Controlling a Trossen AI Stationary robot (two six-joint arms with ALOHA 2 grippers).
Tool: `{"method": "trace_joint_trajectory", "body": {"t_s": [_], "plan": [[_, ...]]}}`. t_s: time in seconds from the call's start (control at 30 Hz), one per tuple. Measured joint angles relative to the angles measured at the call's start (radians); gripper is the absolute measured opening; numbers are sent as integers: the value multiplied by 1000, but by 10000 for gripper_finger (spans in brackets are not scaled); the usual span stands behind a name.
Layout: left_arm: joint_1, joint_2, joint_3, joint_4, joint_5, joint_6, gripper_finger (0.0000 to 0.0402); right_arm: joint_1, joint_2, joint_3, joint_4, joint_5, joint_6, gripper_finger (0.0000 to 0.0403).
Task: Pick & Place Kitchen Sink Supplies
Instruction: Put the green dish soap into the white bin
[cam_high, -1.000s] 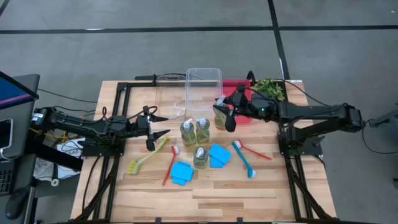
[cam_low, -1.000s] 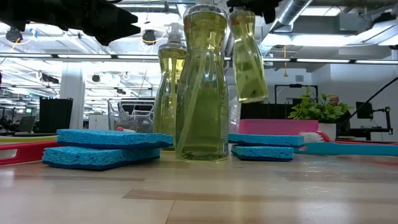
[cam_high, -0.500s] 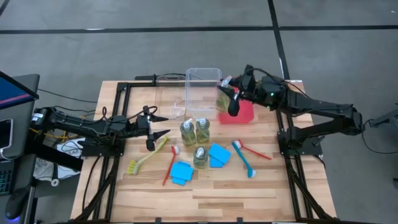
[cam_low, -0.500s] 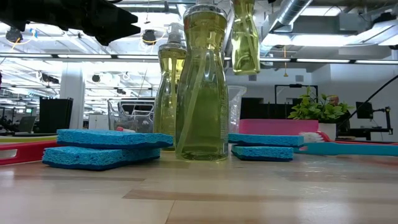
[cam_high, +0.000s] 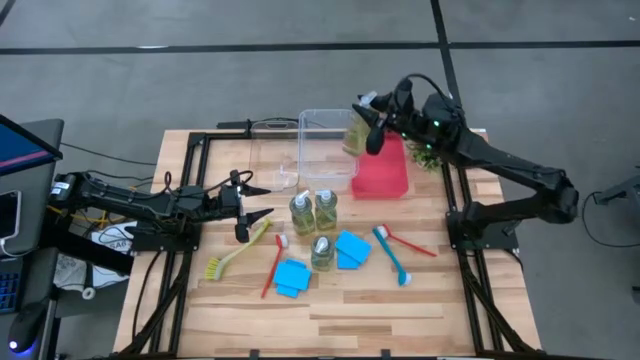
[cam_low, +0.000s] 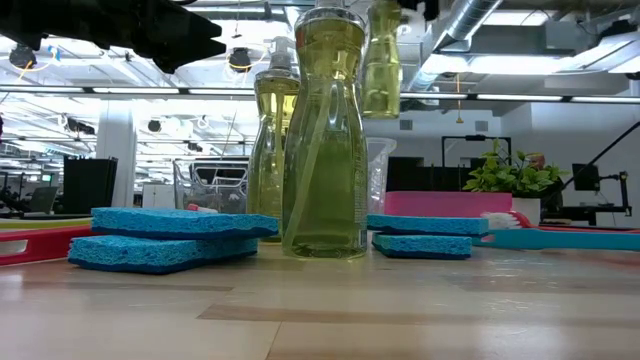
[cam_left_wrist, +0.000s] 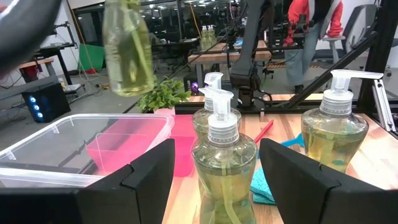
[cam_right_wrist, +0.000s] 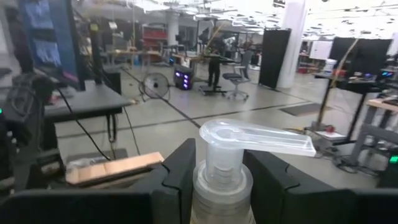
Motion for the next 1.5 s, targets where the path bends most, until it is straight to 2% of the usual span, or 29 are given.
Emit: {"method": "trace_joint_trajectory", "body": {"t_s": [0.2, 0.4, 0.77, 1.2, 1.5], "plan": [[0, 0, 0, 0, 0, 0, 237, -113, 109, 1, 126, -128, 52, 102], [0, 0, 0, 0, 0, 0, 237, -198, 243, 62, 139, -188, 85, 102], [0, 0, 0, 0, 0, 0, 237, -255, 441, 159, 130, -202, 93, 103], [0, 0, 0, 0, 0, 0, 237, -259, 532, 161, 91, -203, 95, 103], [0, 0, 0, 0, 0, 0, 237, -251, 535, 161, 0, -211, 56, 103]]}}
